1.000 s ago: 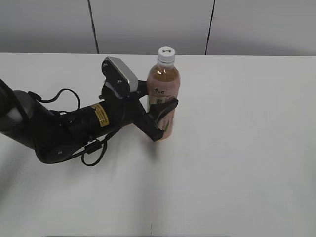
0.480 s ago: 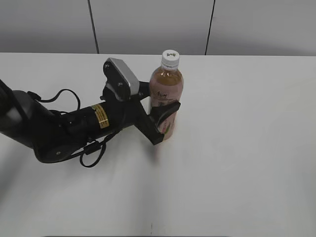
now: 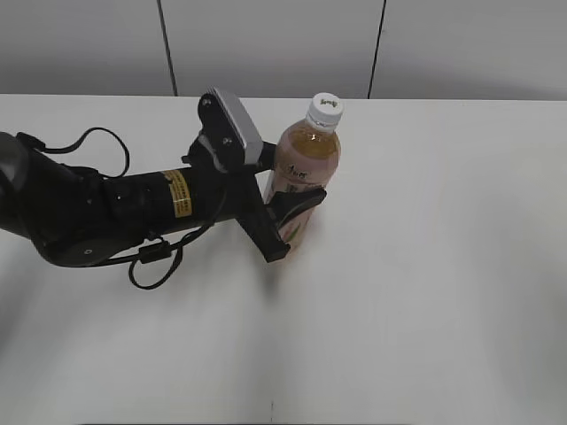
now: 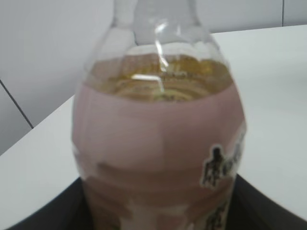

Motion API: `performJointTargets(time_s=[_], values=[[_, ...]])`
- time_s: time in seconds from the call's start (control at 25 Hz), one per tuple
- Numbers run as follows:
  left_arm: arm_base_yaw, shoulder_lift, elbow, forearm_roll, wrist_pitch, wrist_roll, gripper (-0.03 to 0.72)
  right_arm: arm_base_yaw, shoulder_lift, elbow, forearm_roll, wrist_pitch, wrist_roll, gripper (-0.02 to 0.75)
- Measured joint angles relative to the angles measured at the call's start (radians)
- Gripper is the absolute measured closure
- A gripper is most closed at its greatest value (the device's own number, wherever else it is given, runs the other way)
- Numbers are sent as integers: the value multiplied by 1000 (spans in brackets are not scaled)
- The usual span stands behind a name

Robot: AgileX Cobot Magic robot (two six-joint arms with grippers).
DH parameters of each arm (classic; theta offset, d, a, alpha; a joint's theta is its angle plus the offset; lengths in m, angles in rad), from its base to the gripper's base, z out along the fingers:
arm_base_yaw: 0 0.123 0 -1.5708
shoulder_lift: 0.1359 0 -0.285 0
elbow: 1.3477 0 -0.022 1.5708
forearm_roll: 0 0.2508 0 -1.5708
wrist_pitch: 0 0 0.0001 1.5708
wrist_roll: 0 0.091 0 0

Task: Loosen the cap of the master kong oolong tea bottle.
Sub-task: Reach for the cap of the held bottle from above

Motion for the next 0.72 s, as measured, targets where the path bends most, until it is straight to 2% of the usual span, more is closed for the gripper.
performJointTargets(time_s=[0.2, 0.36, 0.44, 0.56, 0.72], values=[[6, -3, 0, -8, 38, -3, 286, 0, 266, -103, 243, 4, -162, 355], [21, -3, 0, -13, 43, -3, 286, 27, 489, -262, 334, 56, -185, 355], [31, -3, 0, -15, 43, -4, 286, 77, 579, -348, 337, 72, -160, 355], [47, -3, 0, -17, 43, -4, 286, 208, 719, -485, 298, 75, -84, 355], [51, -3, 0, -18, 43, -4, 287, 396, 886, -658, 117, 74, 106, 355]])
